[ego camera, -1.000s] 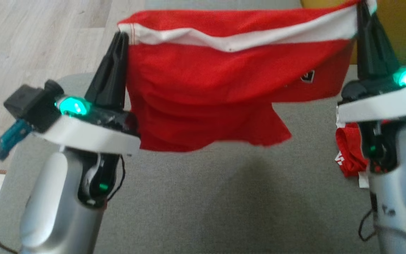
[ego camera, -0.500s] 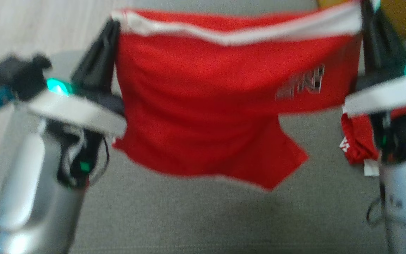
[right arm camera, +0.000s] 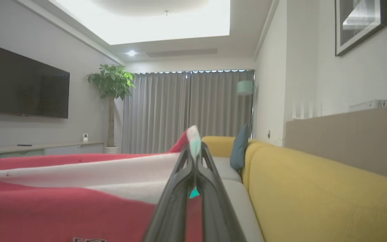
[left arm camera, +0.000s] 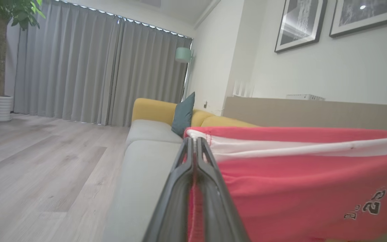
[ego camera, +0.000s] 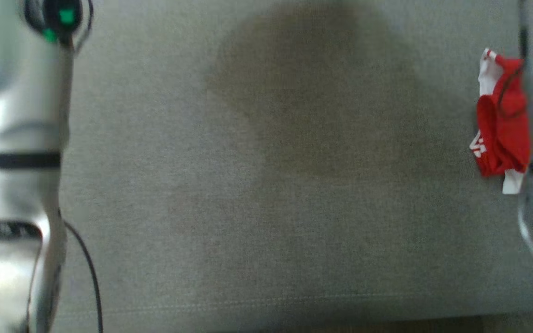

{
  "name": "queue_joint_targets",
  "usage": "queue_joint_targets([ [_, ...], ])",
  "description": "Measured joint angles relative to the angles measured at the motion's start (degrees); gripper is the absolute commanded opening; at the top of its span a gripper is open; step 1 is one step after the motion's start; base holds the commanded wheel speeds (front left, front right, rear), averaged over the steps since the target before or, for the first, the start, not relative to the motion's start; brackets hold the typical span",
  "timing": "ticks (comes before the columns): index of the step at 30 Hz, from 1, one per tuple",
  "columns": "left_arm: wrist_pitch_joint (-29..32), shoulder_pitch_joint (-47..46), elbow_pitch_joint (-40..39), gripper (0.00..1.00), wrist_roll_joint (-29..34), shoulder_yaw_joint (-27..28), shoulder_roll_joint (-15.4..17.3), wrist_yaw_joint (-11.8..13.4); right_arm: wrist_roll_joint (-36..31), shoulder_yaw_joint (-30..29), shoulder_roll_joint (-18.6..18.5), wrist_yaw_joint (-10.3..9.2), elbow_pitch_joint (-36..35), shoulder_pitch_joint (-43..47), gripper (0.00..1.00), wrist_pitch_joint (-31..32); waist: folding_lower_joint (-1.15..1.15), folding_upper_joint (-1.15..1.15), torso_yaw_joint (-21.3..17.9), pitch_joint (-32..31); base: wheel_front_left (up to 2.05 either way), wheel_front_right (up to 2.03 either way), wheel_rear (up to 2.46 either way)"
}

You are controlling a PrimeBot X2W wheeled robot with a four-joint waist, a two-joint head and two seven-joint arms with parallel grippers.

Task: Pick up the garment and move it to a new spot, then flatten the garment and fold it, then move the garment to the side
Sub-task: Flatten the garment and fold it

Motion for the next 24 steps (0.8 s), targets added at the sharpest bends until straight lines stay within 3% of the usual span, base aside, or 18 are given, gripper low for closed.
queue_joint_targets([
  [4,-2.97,-7.81,5.58,0.00,-0.23,1.46,-1.45,-1.41,-1.83,-0.94,0.14,0.00,6.30,-6.83,0.00,-4.68,-0.02,0.00,-0.64,3.20,0.00,0.00,0.00],
  [8,-3.59,-8.09,10.90,0.00,-0.49,1.48,-3.15,-2.41,-1.87,-2.22,0.91,0.00,11.49,-6.18,0.00,-5.88,-0.01,0.00,-0.67,5.68,0.00,0.00,0.00],
  [18,-3.64,4.04,10.77,0.00,1.01,0.96,-5.91,-3.41,-0.33,-2.20,1.45,0.00,18.52,6.23,0.00,-6.12,-0.01,0.00,2.46,8.91,0.00,0.00,0.00],
  [24,-3.63,16.05,9.36,0.00,-0.51,-5.68,-6.69,-3.43,3.31,0.46,-0.98,0.00,23.23,13.89,0.00,-5.94,-0.03,0.00,3.85,5.26,0.00,0.00,0.00],
])
